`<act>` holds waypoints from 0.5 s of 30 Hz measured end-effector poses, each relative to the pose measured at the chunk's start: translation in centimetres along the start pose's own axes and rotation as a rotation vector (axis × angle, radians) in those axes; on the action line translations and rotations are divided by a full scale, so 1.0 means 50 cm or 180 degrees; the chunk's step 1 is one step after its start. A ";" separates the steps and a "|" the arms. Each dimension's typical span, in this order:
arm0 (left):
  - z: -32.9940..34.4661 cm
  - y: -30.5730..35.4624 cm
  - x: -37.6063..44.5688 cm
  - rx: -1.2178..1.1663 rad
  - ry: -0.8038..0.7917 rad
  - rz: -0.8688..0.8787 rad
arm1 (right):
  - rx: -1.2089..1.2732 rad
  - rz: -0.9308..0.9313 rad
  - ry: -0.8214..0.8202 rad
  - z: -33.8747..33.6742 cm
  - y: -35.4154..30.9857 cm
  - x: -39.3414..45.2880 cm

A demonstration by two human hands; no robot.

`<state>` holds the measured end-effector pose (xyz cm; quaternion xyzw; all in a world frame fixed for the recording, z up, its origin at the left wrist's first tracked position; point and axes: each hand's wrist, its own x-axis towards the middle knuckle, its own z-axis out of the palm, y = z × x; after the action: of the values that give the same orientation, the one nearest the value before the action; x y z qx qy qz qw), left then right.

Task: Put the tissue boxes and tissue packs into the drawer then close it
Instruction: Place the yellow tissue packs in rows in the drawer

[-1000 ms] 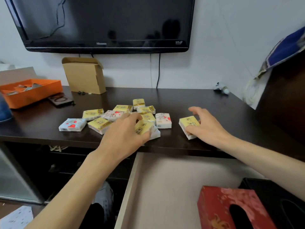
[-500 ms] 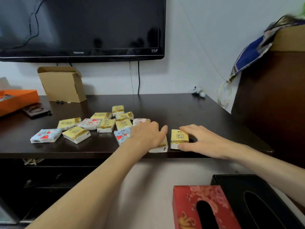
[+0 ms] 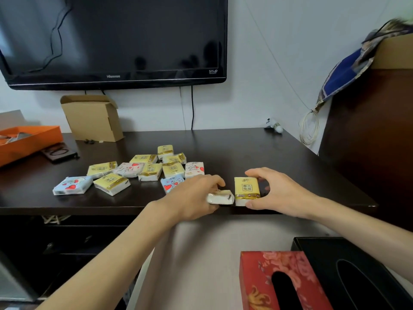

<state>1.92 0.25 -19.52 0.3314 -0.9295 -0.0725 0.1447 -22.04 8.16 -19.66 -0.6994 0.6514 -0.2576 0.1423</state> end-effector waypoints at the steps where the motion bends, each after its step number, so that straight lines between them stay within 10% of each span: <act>1: -0.003 0.000 -0.008 0.0035 0.0032 0.0083 | 0.0017 -0.0054 0.0033 0.002 -0.004 -0.006; 15: 0.091 -0.031 -0.204 0.0909 -0.0870 0.0169 | -0.0300 -0.0144 -0.0428 0.131 -0.096 -0.118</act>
<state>8.95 5.73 -26.46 0.3109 -0.9498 0.0196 -0.0295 -14.54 13.62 -23.53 -0.7356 0.6358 -0.1822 0.1468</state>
